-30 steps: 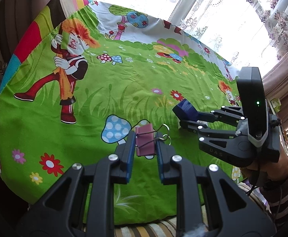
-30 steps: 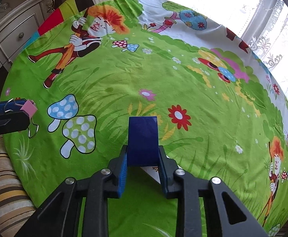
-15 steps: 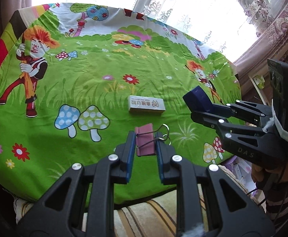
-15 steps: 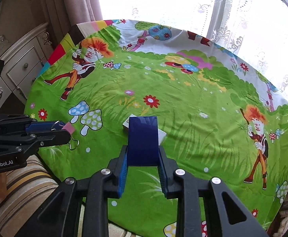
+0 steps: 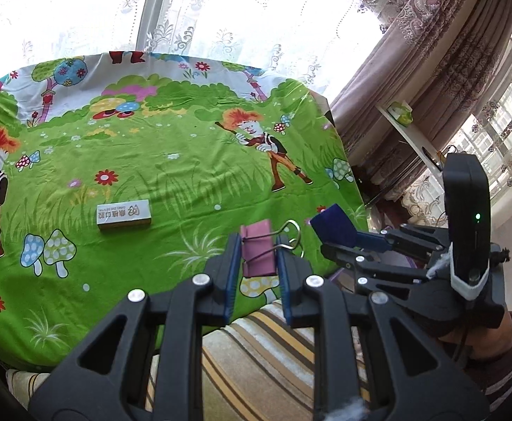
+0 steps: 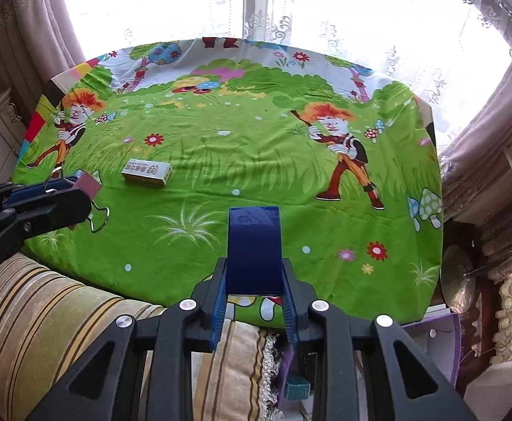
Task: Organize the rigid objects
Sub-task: 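Carry clip and navy box over the purple box and open both grippers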
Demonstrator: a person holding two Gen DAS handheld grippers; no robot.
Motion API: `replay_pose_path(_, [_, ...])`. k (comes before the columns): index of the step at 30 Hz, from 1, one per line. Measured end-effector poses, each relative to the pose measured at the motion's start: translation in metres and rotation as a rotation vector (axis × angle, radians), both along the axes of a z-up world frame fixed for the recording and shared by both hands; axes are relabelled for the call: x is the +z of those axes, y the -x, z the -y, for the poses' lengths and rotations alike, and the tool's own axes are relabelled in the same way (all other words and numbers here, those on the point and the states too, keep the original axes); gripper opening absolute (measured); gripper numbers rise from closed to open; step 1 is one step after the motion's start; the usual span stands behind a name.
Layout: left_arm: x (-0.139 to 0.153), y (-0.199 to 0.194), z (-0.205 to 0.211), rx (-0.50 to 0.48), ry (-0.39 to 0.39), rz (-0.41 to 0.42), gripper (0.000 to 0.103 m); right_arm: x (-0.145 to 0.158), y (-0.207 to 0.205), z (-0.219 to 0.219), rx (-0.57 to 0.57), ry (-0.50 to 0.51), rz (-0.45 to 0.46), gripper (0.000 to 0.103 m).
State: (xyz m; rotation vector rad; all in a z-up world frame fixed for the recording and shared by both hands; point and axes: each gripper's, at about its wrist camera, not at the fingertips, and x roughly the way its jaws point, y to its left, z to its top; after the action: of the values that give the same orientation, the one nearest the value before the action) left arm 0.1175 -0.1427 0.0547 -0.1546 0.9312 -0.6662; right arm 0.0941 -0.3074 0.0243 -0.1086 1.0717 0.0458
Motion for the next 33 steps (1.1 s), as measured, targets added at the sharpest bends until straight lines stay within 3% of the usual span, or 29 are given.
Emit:
replay_pose_path(3, [0.012, 0.005, 0.013, -0.021, 0.029, 0.014, 0.023, 0.005, 0.021, 0.022, -0.101, 0.037, -0.01, 0.029])
replay_pose_path(10, [0.036, 0.019, 0.048, -0.102, 0.071, 0.029, 0.023, 0.015, 0.073, 0.077, -0.37, -0.019, -0.05, 0.029])
replay_pose_path(16, [0.048, 0.04, 0.082, -0.191, 0.066, 0.073, 0.023, 0.007, 0.103, 0.108, -0.512, -0.033, -0.089, 0.029])
replay_pose_path(23, [0.034, 0.049, 0.101, -0.251, 0.027, 0.073, 0.023, -0.002, 0.123, 0.125, -0.584, -0.029, -0.108, 0.029])
replay_pose_path(33, [0.01, 0.086, 0.141, -0.419, -0.083, 0.097, 0.023, -0.026, 0.138, 0.144, -0.649, -0.052, -0.132, 0.029])
